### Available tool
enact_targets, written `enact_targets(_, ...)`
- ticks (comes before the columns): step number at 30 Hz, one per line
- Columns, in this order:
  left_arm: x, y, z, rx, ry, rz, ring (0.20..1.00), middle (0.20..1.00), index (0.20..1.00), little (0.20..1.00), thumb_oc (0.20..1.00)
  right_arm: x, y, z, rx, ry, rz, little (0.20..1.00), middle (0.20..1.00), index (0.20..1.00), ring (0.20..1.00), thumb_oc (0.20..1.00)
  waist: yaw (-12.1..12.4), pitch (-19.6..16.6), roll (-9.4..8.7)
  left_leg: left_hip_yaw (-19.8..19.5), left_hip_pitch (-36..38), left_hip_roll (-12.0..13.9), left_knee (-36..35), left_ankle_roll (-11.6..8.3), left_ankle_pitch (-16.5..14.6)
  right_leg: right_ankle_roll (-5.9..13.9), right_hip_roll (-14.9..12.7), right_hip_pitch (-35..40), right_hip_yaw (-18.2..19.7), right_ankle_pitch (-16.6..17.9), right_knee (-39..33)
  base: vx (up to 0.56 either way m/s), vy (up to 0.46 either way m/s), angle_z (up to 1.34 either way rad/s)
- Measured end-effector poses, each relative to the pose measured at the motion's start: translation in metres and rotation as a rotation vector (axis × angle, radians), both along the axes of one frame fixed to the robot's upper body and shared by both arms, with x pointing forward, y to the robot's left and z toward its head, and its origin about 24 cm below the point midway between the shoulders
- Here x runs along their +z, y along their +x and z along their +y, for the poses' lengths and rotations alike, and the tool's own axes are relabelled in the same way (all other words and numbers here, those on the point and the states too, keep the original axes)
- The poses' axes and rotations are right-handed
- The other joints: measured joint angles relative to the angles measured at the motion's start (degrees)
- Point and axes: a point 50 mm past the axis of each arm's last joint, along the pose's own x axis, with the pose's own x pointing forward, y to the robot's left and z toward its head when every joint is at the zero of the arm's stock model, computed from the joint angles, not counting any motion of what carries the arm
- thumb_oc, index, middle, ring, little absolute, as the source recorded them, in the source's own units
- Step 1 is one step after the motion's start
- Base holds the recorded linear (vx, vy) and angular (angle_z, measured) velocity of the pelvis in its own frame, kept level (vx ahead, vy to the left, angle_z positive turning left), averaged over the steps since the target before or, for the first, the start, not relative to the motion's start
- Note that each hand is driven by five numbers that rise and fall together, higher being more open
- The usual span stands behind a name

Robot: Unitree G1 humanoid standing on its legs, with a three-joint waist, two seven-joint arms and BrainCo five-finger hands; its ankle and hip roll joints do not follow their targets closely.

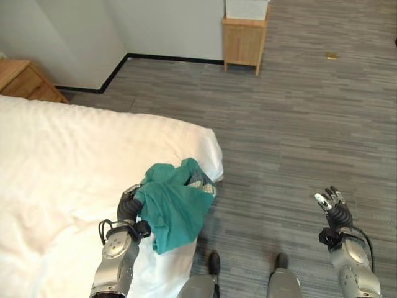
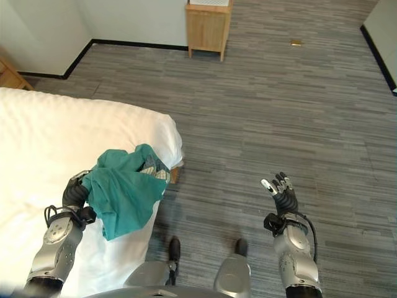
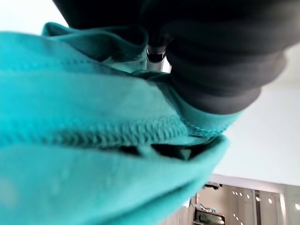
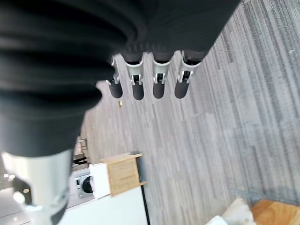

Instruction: Pick up bed clothes into laundry basket.

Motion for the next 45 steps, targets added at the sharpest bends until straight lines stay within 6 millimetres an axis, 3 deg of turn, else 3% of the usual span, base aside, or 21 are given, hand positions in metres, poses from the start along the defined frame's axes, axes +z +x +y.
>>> enact_targets(4, -0.004, -0.005, 0.004, 0.021, -0.003, 0.017, 0.2, 0.2, 0.2, 0.2, 0.2, -0.005, -0.006, 0.005, 0.022, 0.01, 0.02, 1.0, 1.0, 1.0, 1.0, 1.0, 0.3, -0.6, -3.88, -2.7, 0.1, 1.2, 0.6, -4.13, -1.1, -0.3, 3.7, 6.3, -2.5, 2.9, -3.2, 0.16, -0.367, 0.54)
enact_targets(5, -0.014, -0.01, -0.005, 0.004, -0.027, 0.051, 0.2, 0.2, 0.2, 0.2, 0.2, -0.005, -0.007, -0.002, 0.015, -0.008, 0.028, 1.0, 1.0, 1.0, 1.0, 1.0, -1.4, -0.4, -2.95, -0.7, -0.5, 5.1, 3.1, -4.02, -2.0, -1.1, 5.8, 7.6, -4.7, 4.7, -3.3, 0.07, -0.434, 0.58)
enact_targets(6, -0.024, -0.018, -0.011, -0.012, -0.047, 0.087, 0.2, 0.2, 0.2, 0.2, 0.2, -0.003, -0.007, -0.006, 0.005, -0.015, 0.023, 1.0, 1.0, 1.0, 1.0, 1.0, -1.2, -0.4, -1.91, 0.3, -0.8, 7.1, 5.8, -4.41, 1.1, -2.02, 8.6, 7.4, -5.8, 3.4, -1.8, 0.06, -0.425, 0.81)
enact_targets(8, -0.026, -0.008, -0.026, -0.042, -0.098, 0.079, 0.2, 0.2, 0.2, 0.2, 0.2, -0.009, -0.016, -0.022, -0.042, -0.028, 0.06, 1.0, 1.0, 1.0, 1.0, 1.0, -2.9, 0.6, -3.18, 1.4, -8.0, 7.8, 16.3, -6.03, 2.6, -4.57, 8.1, 6.9, -9.3, -0.2, 1.9, 0.13, -0.277, 0.8)
enact_targets(9, -0.03, -0.013, -0.03, -0.059, -0.108, 0.095, 0.2, 0.2, 0.2, 0.2, 0.2, -0.01, -0.021, -0.026, -0.059, -0.035, 0.075, 1.0, 1.0, 1.0, 1.0, 1.0, -0.8, 0.7, -4.04, 1.5, -8.8, 7.1, 17.6, -5.56, 2.4, -6.02, 8.8, 7.6, -9.4, -1.0, 1.9, 0.22, -0.281, 0.58)
enact_targets(11, -0.035, -0.013, -0.04, -0.109, -0.116, 0.126, 0.2, 0.2, 0.2, 0.2, 0.2, -0.01, -0.028, -0.036, -0.102, -0.039, 0.083, 1.0, 1.0, 1.0, 1.0, 1.0, -0.1, 1.0, -5.77, 0.6, -9.1, 0.0, 15.3, -6.76, 0.1, -6.54, 8.1, 8.8, -9.3, -1.0, -0.5, 0.22, -0.115, 0.17)
enact_targets(14, -0.034, -0.014, -0.036, -0.123, -0.098, 0.131, 0.2, 0.2, 0.2, 0.2, 0.2, -0.01, -0.019, -0.034, -0.116, -0.01, 0.068, 1.0, 1.0, 1.0, 1.0, 1.0, 1.0, 0.8, -4.47, 0.7, -9.2, -5.7, 2.0, -3.29, 2.4, -7.63, 12.0, 11.2, -8.9, 0.0, -5.6, 0.24, -0.041, -0.15)
enact_targets(16, -0.037, -0.021, -0.028, -0.118, -0.071, 0.161, 0.2, 0.2, 0.2, 0.2, 0.2, -0.01, -0.011, -0.02, -0.035, -0.013, 0.065, 1.0, 1.0, 1.0, 1.0, 1.0, 1.6, -0.1, -1.35, -1.6, -8.3, -2.4, 4.5, -3.15, 2.4, -7.5, 15.7, 12.7, -6.5, -1.3, -4.6, 0.17, 0.095, -0.83)
enact_targets(17, -0.037, -0.021, -0.027, -0.118, -0.064, 0.164, 0.2, 0.2, 0.2, 0.2, 0.2, -0.01, -0.009, -0.015, -0.012, -0.012, 0.063, 1.0, 1.0, 1.0, 1.0, 1.0, 0.8, -0.4, -0.79, -0.8, -7.5, -2.0, 4.1, 0.25, 3.9, -6.81, 16.0, 12.8, -6.0, -2.1, -3.8, 0.14, 0.117, -0.75)
enact_targets(27, -0.017, -0.008, -0.007, -0.065, -0.009, 0.1, 0.2, 0.2, 0.2, 0.2, 0.2, -0.004, 0.009, 0.015, 0.084, 0.048, 0.013, 1.0, 1.0, 1.0, 1.0, 1.0, 1.0, -0.8, -3.82, 4.5, -0.4, -4.8, -3.0, 1.75, 3.0, -3.74, 12.5, 16.9, -1.8, -1.5, -7.8, 0.12, 0.082, -0.24)
enact_targets(28, -0.018, -0.01, -0.005, -0.062, -0.001, 0.106, 0.2, 0.2, 0.2, 0.2, 0.2, -0.002, 0.012, 0.015, 0.083, 0.046, 0.002, 1.0, 1.0, 1.0, 1.0, 1.0, 1.0, -0.9, -3.65, 4.5, 0.0, -4.7, -3.0, 1.49, 2.4, -3.49, 12.5, 16.6, -1.6, -1.8, -6.5, 0.05, 0.084, -0.2)
enact_targets(30, -0.021, -0.012, -0.002, -0.059, 0.033, 0.132, 0.2, 0.2, 0.2, 0.2, 0.2, 0.004, 0.018, 0.012, 0.089, 0.027, -0.017, 1.0, 1.0, 1.0, 1.0, 1.0, 0.8, -0.5, -0.5, 4.6, 0.9, -2.0, -3.0, 2.55, 1.7, -0.93, 13.4, 7.3, -0.9, -5.7, 12.4, 0.03, 0.115, -0.21)
enact_targets(32, -0.017, -0.01, 0.003, -0.054, 0.053, 0.121, 0.2, 0.2, 0.2, 0.2, 0.2, -0.005, 0.009, 0.015, 0.089, 0.041, 0.017, 1.0, 1.0, 1.0, 1.0, 1.0, 1.0, -0.7, -2.14, 6.5, 0.6, -4.9, -0.4, 3.76, 0.4, 0.17, 10.9, 3.4, -0.2, -6.2, 19.9, 0.23, 0.191, -0.08)
enact_targets(33, -0.011, -0.004, 0.006, -0.048, 0.06, 0.099, 0.2, 0.2, 0.2, 0.2, 0.2, 0.005, 0.015, 0.014, 0.095, 0.025, -0.022, 1.0, 1.0, 1.0, 1.0, 1.0, 0.2, 1.7, -3.59, 10.1, -1.0, -6.1, 9.2, 7.26, -4.6, 0.99, 7.4, -3.4, -0.2, -6.0, 34.5, 0.43, -0.045, -0.11)
enact_targets(34, -0.009, 0.001, 0.006, -0.063, 0.085, 0.106, 0.2, 0.2, 0.2, 0.2, 0.2, 0.005, 0.012, 0.011, 0.1, 0.01, -0.017, 1.0, 1.0, 1.0, 1.0, 1.0, -0.8, 3.0, -1.06, 10.7, -0.9, -6.2, 14.3, 4.99, -11.7, -0.87, 3.9, -12.6, -2.9, -5.3, 43.5, 0.43, -0.164, 0.02)
enact_targets(36, -0.005, 0.002, 0.01, -0.062, 0.102, 0.093, 0.2, 0.2, 0.2, 0.2, 0.2, -0.002, 0.004, 0.01, 0.095, 0.011, 0.02, 1.0, 1.0, 1.0, 1.0, 1.0, -2.7, 2.0, 0.05, 9.7, 0.0, -6.1, 11.1, 3.8, -11.1, -1.86, 4.5, -14.8, -5.2, -4.0, 26.3, 0.52, -0.204, 0.24)
enact_targets(37, 0.0, 0.003, 0.014, -0.046, 0.107, 0.072, 0.2, 0.2, 0.2, 0.2, 0.2, -0.004, 0.002, 0.011, 0.093, 0.017, 0.028, 1.0, 1.0, 1.0, 1.0, 1.0, -3.0, 1.6, -0.7, 9.9, 1.1, -6.4, 8.0, 0.67, -10.8, -2.65, 5.2, -15.0, -5.8, -2.4, 15.7, 0.44, -0.162, 0.25)
enact_targets(38, 0.005, 0.007, 0.018, -0.035, 0.113, 0.055, 0.2, 0.2, 0.2, 0.2, 0.2, -0.007, 0.0, 0.014, 0.082, 0.039, 0.033, 1.0, 1.0, 1.0, 1.0, 1.0, -3.1, 1.2, -2.79, 9.9, 1.9, -7.7, 7.6, -0.68, -11.8, -0.88, 4.3, -14.8, -5.9, -1.3, 6.2, 0.46, -0.157, 0.53)
enact_targets(39, 0.009, 0.011, 0.022, -0.026, 0.118, 0.039, 0.2, 0.2, 0.2, 0.2, 0.2, -0.008, -0.003, 0.014, 0.076, 0.043, 0.032, 1.0, 1.0, 1.0, 1.0, 1.0, -4.3, 1.0, -3.82, 7.3, 0.6, -6.9, 14.1, 0.73, -13.5, 1.32, 3.9, -13.9, -5.9, 0.6, 0.6, 0.3, -0.101, 0.42)
enact_targets(41, -0.004, -0.003, 0.026, 0.021, 0.078, 0.076, 0.2, 0.2, 0.2, 0.2, 0.2, -0.016, -0.003, 0.017, 0.074, 0.065, 0.064, 1.0, 1.0, 1.0, 1.0, 1.0, -2.5, 0.0, -5.3, 9.6, 2.1, -6.8, 14.8, 3.0, -16.7, -2.27, 4.8, -12.9, -11.8, 3.8, -1.3, 0.28, -0.126, -0.12)
enact_targets(45, -0.024, -0.018, 0.009, -0.022, 0.035, 0.145, 0.2, 0.2, 0.2, 0.2, 0.2, -0.025, -0.012, 0.009, 0.054, 0.058, 0.107, 1.0, 1.0, 1.0, 1.0, 1.0, -3.1, -3.8, -4.09, 5.8, 6.4, -3.2, 12.3, -0.86, -16.4, -7.67, 11.5, -4.8, -10.1, 6.4, 5.5, 0.46, -0.37, 0.25)
